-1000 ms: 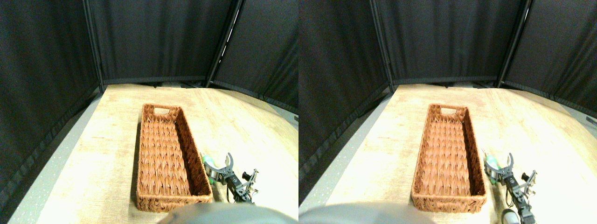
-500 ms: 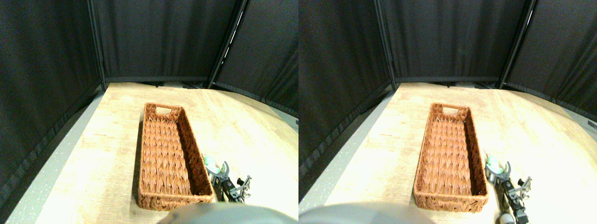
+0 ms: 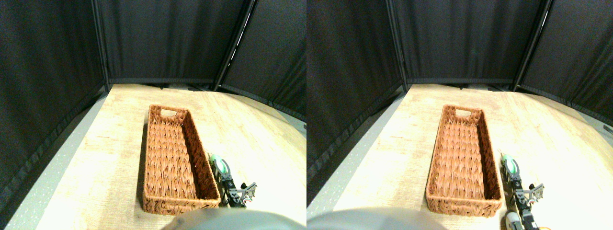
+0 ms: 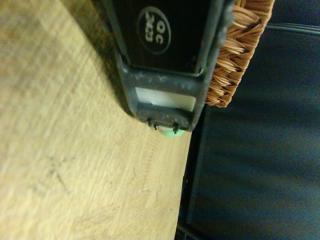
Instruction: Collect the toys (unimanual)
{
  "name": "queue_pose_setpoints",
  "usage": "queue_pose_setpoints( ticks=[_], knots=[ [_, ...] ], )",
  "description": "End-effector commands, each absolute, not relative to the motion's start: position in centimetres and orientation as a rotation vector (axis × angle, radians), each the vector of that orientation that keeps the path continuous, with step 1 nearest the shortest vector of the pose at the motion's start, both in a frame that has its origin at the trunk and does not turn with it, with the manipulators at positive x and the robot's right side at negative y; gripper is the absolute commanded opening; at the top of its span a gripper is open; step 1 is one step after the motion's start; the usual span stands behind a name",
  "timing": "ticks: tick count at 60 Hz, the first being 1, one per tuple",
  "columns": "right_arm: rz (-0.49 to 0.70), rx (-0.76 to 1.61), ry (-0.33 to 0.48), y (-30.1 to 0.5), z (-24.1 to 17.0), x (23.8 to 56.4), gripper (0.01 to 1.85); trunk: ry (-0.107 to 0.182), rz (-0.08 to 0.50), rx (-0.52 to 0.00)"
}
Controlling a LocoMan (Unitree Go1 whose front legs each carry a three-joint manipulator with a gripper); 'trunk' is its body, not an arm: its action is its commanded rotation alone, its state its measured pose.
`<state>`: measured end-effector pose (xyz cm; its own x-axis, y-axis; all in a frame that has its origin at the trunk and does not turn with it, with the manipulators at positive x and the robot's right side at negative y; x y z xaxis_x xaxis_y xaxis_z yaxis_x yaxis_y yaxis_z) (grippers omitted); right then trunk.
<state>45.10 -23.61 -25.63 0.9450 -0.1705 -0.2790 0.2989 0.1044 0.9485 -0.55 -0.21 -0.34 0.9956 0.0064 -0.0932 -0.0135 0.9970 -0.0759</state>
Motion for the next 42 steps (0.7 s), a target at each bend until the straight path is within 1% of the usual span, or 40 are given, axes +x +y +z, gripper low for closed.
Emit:
queue_pose_setpoints(
  ticks=[1,4,7,9,14,16,17,18,20,24,28,35,40,42],
  knots=[
    [-0.362,1.458,0.051,-24.0,-24.9,45.2,0.06,0.120,0.013,-0.079],
    [-0.347,1.468,0.039,-24.2,-24.5,45.3,0.06,0.118,0.011,-0.079],
    [-0.341,1.423,0.033,-24.4,-24.1,45.3,0.06,0.115,0.008,-0.077],
    [-0.312,1.432,0.019,-24.5,-23.7,45.3,0.06,0.113,0.008,-0.076],
    [-0.258,1.380,0.016,-24.7,-22.0,45.2,0.06,0.107,0.000,-0.079],
    [-0.240,1.366,0.025,-24.5,-20.9,45.3,0.06,0.105,-0.002,-0.082],
    [-0.232,1.322,0.025,-24.5,-20.3,45.4,0.06,0.104,-0.002,-0.083],
    [-0.232,1.322,0.025,-24.5,-20.3,45.4,0.06,0.102,-0.002,-0.085],
    [-0.190,1.279,0.042,-24.3,-19.3,45.6,0.06,0.098,-0.002,-0.089],
    [-0.185,1.288,0.045,-23.9,-17.8,45.8,0.06,0.091,-0.002,-0.096],
    [-0.129,1.208,0.064,-23.3,-16.3,46.2,0.06,0.085,0.002,-0.107],
    [-0.073,1.240,0.102,-22.4,-14.6,46.8,0.06,0.072,0.017,-0.128],
    [-0.060,1.178,0.103,-21.6,-13.5,47.0,0.06,0.068,0.028,-0.141],
    [-0.056,1.210,0.126,-21.2,-12.9,47.2,0.06,0.065,0.033,-0.147]
  ],
)
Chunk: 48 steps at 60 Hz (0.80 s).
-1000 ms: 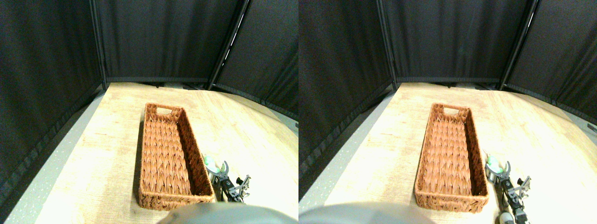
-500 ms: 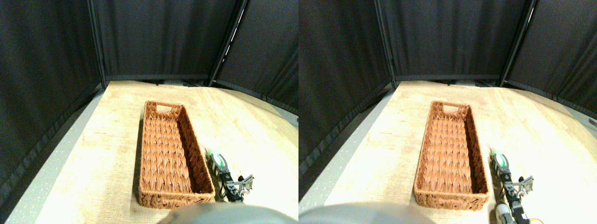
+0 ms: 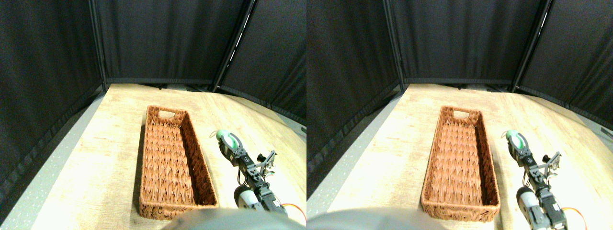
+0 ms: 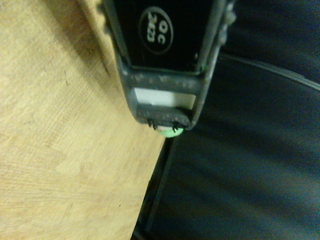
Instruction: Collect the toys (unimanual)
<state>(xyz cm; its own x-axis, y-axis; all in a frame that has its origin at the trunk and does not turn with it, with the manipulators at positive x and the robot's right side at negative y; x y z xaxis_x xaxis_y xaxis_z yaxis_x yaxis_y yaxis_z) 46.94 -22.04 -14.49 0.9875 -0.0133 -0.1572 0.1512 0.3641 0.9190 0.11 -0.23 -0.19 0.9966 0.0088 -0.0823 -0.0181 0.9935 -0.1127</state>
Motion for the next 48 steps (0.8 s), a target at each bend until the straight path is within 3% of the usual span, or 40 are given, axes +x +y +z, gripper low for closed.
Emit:
queue_pose_setpoints(
  ticks=[1,19,48],
  knots=[
    [-0.056,1.210,0.126,-21.2,-12.9,47.2,0.06,0.063,0.037,-0.150],
    [0.031,1.174,0.209,-17.4,-11.2,49.3,0.06,0.049,0.115,-0.216],
    [0.122,1.222,0.363,-10.9,-13.5,52.0,0.10,0.064,0.204,-0.281]
  ],
)
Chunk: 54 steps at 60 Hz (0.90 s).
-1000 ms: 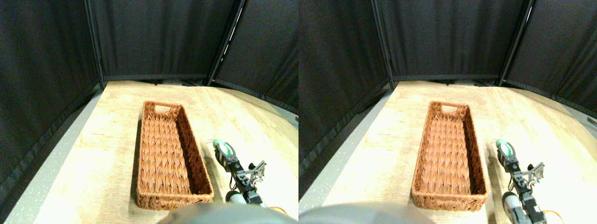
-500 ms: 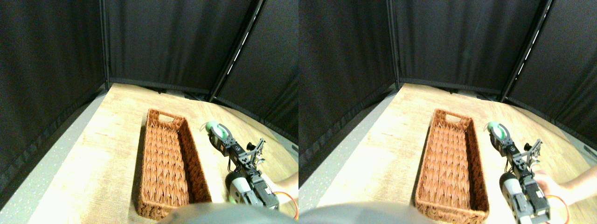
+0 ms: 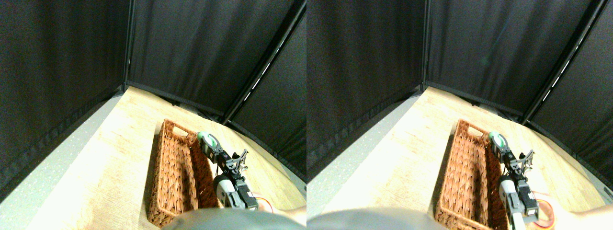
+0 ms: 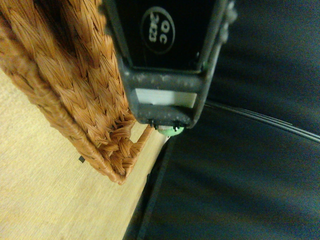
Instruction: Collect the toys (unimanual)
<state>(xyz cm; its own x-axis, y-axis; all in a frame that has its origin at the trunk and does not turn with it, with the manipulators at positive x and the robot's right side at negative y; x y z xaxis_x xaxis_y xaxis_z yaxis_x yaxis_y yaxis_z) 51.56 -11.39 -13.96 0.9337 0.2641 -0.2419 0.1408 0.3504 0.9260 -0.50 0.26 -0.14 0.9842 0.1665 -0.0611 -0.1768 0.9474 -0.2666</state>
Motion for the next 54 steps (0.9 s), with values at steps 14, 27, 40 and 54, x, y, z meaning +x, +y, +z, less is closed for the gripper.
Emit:
queue_pose_setpoints(
  ticks=[14,27,40,54],
  knots=[
    [0.126,1.185,0.435,-9.8,-13.8,51.7,0.16,0.068,0.202,-0.290],
    [0.135,1.084,0.492,-10.5,-13.9,50.8,1.32,0.073,0.184,-0.279],
    [0.097,1.097,0.382,-12.5,-13.2,50.3,1.20,0.078,0.141,-0.244],
    [-0.057,1.074,0.133,-19.2,-11.9,49.3,0.73,0.085,0.059,-0.187]
  ],
)
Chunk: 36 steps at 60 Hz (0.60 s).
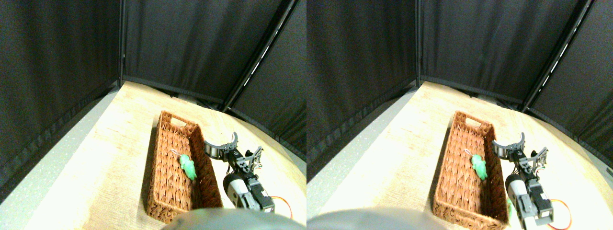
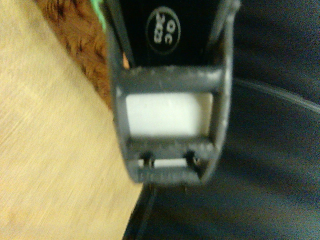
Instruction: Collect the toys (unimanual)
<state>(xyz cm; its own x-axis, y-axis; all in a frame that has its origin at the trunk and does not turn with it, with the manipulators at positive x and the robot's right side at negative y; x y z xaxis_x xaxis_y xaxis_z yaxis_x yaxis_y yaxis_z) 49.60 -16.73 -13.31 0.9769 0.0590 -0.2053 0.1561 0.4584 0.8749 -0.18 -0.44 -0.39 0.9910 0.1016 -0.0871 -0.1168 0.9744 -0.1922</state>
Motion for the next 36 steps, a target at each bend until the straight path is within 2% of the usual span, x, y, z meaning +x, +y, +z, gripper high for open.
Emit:
queue_pose_setpoints(
  ticks=[1,8,21,23,31,36],
  knots=[
    [-0.057,1.074,0.133,-19.2,-11.9,49.3,0.73,0.086,0.052,-0.183],
    [-0.088,1.053,0.069,-22.1,-11.8,47.9,0.64,0.093,0.012,-0.159],
    [-0.158,1.124,0.007,-24.7,-13.3,45.1,0.68,0.105,-0.034,-0.129],
    [-0.157,1.128,0.006,-25.1,-13.8,44.7,0.74,0.107,-0.041,-0.124],
    [-0.193,1.174,0.011,-25.3,-15.3,43.5,0.77,0.117,-0.048,-0.120],
    [-0.215,1.196,0.055,-25.0,-16.6,42.5,0.80,0.124,-0.046,-0.122]
  ],
)
